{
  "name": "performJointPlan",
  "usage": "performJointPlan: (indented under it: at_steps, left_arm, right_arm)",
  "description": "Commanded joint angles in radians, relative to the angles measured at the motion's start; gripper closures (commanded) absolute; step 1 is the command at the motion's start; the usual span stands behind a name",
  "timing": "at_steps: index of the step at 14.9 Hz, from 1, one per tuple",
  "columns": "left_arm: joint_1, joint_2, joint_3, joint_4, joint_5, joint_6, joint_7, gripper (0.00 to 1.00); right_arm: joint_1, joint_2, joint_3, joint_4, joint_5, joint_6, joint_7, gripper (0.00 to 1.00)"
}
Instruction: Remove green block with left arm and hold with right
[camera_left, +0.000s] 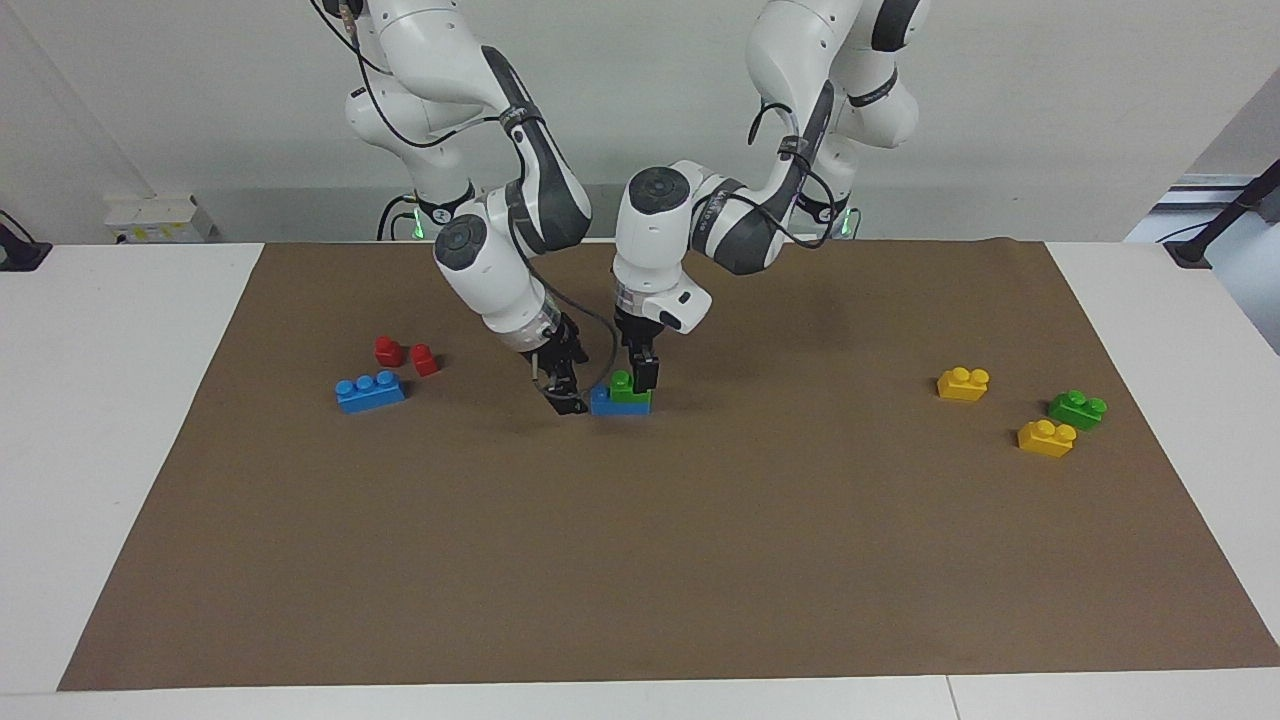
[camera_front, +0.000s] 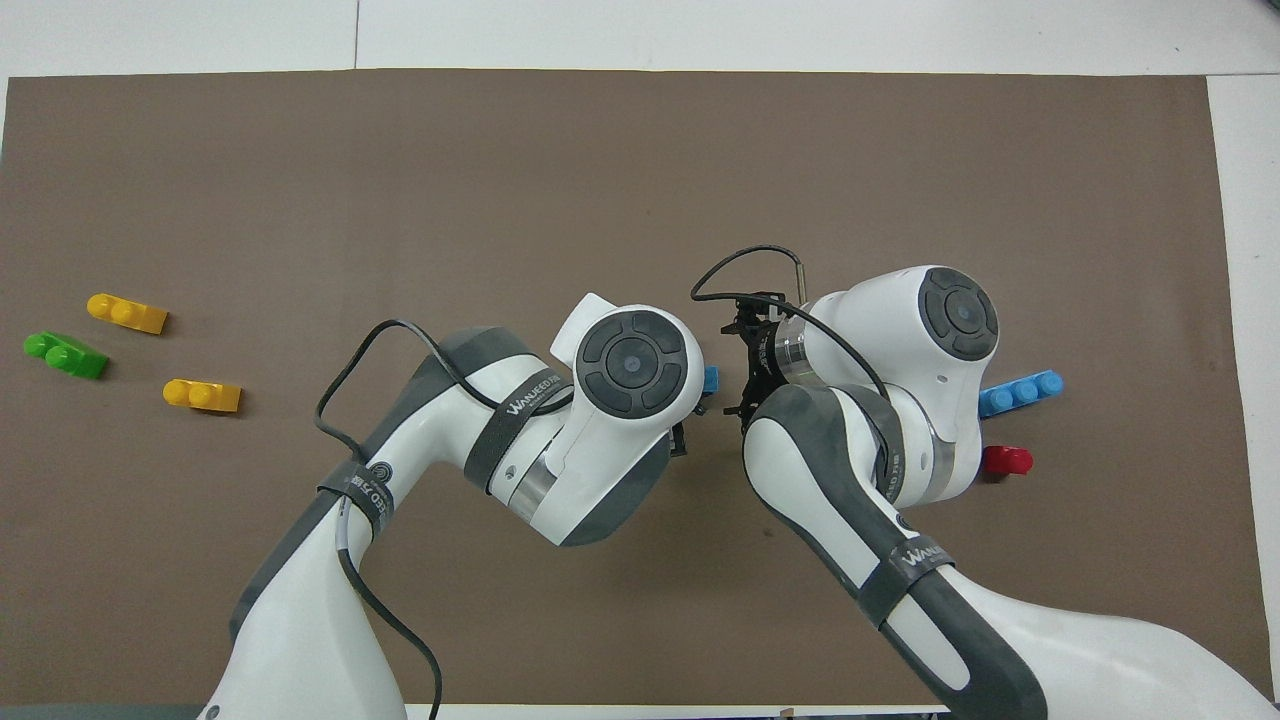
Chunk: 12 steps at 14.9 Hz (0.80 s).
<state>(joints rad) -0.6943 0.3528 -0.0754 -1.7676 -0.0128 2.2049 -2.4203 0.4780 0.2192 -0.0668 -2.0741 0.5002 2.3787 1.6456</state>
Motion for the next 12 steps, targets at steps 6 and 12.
performJointPlan:
  at_steps: [6, 12]
  left_arm:
    - [-0.001, 0.028, 0.013, 0.005, 0.031, 0.048, -0.025, 0.00]
    - [-0.004, 0.051, 0.013, 0.004, 0.045, 0.068, -0.025, 0.00]
  right_arm:
    - [0.028, 0.028, -0.001, -0.035, 0.026, 0.080, -0.001, 0.00]
    - [0.033, 0.046, 0.001, -0.038, 0.028, 0.106, 0.002, 0.00]
